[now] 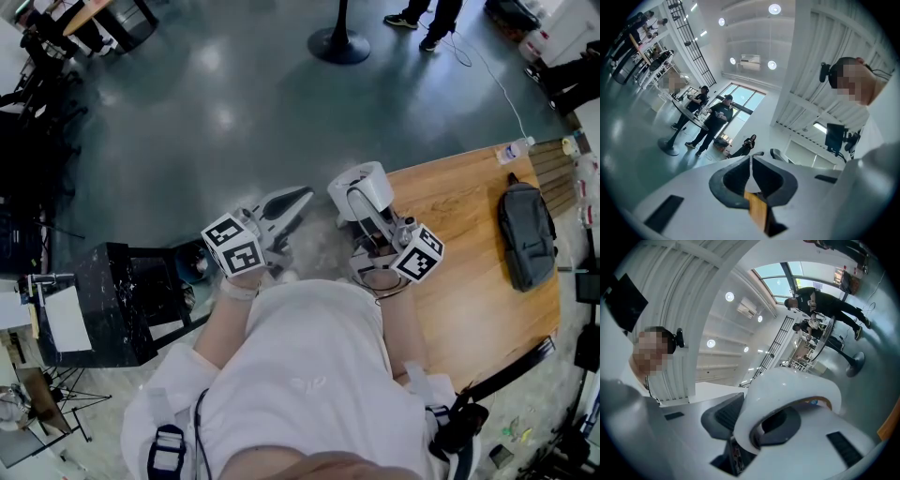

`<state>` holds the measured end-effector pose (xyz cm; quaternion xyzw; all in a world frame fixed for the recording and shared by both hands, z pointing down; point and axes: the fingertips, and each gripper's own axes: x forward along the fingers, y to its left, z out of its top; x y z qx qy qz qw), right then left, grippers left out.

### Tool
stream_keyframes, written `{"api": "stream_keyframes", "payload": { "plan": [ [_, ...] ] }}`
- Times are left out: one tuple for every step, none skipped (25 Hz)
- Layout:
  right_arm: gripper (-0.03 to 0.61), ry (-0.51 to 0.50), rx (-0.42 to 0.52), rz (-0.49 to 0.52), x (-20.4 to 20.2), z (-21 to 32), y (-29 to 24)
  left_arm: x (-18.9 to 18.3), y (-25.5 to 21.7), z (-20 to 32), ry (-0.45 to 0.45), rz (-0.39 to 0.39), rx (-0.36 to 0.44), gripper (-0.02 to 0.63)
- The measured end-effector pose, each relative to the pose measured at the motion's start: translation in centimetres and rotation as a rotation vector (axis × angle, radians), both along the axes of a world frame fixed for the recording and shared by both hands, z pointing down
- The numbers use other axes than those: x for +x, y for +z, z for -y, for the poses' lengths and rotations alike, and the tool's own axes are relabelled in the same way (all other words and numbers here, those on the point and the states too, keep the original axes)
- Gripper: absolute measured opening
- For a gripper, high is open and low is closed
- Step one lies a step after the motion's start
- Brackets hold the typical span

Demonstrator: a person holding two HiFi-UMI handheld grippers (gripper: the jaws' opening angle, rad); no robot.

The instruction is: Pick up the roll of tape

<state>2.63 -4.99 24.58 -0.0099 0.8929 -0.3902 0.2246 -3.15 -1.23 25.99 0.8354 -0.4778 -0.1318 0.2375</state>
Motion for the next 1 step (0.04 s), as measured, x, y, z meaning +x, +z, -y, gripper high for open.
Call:
{"api": "stream_keyframes", "payload": {
  "plan": [
    [0.114, 0.001, -0.001, -0.001, 0.00, -0.03, 0.06, 0.06, 0.00, -0.04, 0.003, 0.001, 0.001, 0.008]
  ]
}}
